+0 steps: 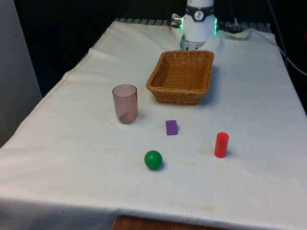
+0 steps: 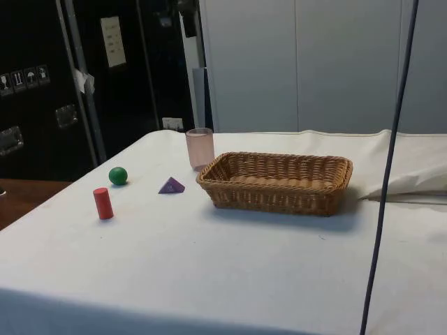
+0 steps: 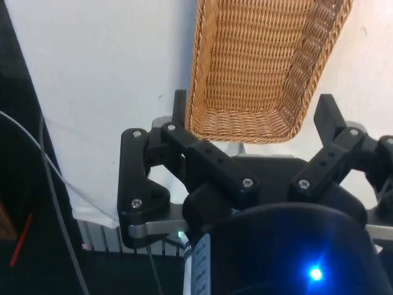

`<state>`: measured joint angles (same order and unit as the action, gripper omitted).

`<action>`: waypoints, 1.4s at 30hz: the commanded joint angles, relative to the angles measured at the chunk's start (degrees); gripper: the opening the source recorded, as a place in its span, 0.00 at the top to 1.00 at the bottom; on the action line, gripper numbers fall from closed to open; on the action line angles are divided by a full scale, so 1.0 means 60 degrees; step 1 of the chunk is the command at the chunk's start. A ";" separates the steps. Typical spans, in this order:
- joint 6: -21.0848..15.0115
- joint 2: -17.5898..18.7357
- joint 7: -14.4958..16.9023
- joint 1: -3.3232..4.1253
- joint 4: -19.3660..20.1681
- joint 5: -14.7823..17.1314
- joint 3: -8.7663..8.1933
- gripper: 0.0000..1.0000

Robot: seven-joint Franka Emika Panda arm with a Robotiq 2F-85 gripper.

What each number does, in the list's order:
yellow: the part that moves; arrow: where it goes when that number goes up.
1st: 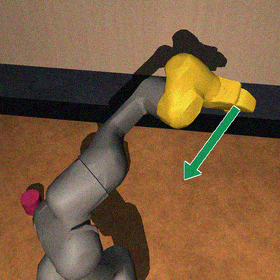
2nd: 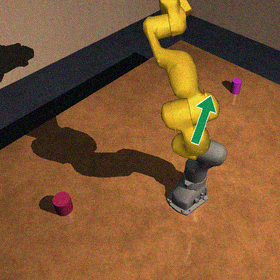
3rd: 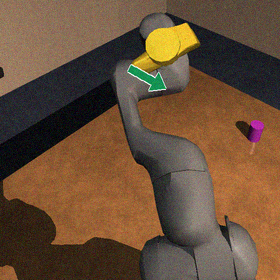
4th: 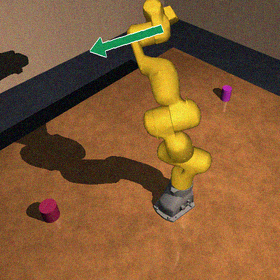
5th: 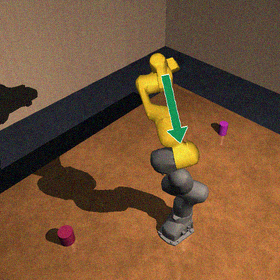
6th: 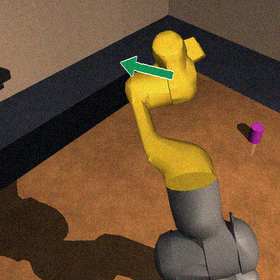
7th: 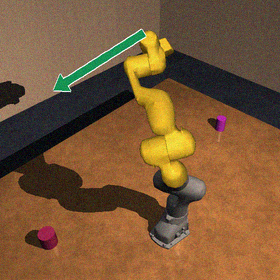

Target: Pick up the triangular block and place it into the basket.

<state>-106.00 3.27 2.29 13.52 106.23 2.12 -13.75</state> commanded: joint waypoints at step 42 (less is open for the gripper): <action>-0.2760 0.2397 -0.0745 0.0067 -0.0181 -0.0010 0.0162 0.00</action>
<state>-122.56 17.65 -2.18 13.92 105.14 2.06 -12.78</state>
